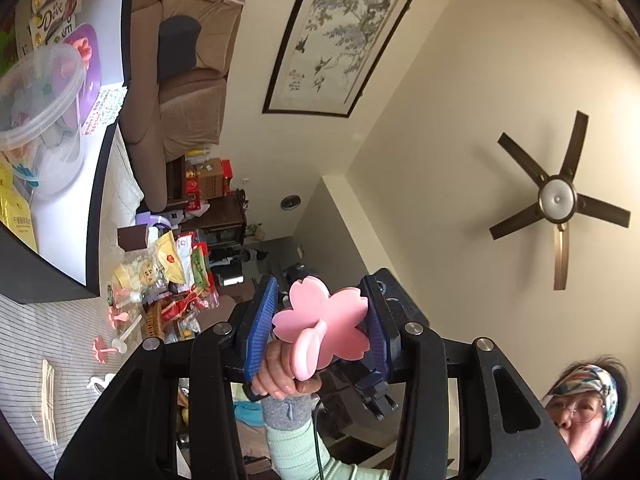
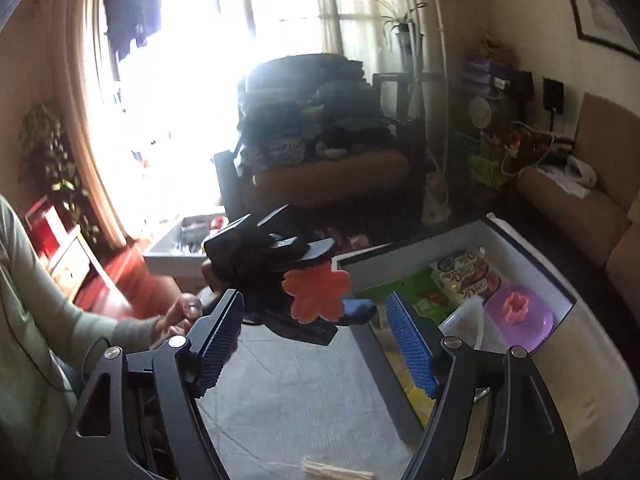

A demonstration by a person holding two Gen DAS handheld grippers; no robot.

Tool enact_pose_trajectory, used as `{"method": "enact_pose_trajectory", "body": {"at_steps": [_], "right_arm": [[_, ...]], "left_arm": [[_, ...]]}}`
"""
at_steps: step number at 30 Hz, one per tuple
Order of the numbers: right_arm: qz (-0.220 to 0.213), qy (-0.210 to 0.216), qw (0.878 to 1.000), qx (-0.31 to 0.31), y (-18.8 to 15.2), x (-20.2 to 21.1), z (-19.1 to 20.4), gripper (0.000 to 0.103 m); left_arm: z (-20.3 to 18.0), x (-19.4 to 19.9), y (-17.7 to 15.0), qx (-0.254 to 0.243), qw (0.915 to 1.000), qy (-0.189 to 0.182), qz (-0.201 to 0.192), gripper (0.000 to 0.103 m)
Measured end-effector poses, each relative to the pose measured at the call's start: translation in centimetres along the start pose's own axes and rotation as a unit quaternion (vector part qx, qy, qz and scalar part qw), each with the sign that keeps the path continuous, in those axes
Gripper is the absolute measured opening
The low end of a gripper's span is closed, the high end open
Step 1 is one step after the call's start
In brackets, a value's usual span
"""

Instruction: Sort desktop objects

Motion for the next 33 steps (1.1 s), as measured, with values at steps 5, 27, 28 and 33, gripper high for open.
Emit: {"method": "enact_pose_trajectory", "body": {"at_steps": [5, 27, 28, 33], "right_arm": [[0.085, -0.020, 0.995, 0.050, -1.0, -2.6, 0.0, 0.076], [0.081, -0.129, 0.987, -0.047, 1.4, -2.0, -8.4, 0.045], [0.075, -0.161, 0.982, -0.062, 2.0, -2.5, -10.3, 0.045], [0.075, -0.242, 0.959, -0.123, 3.7, -7.9, -18.8, 0.045]], "left_arm": [[-0.5, -2.6, -1.4, -0.006, 0.9980, -0.007, 0.062, 0.039], [-1.1, 2.7, -0.5, -0.074, 0.9755, 0.200, -0.054, 0.086], [-1.5, 3.1, -0.5, -0.094, 0.9653, 0.235, -0.065, 0.086], [-2.8, 3.1, -0.8, -0.178, 0.9000, 0.393, -0.064, 0.086]]}}
Point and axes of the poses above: each gripper's, at about its wrist camera, not at the fingertips, and x roughly against the way its jaws point, z to its left, y to its top, the point moved 4 cm from there along -x, roughly the way its jaws point, and after that the axes turned 8 degrees about -x, right-handed, at the moved point
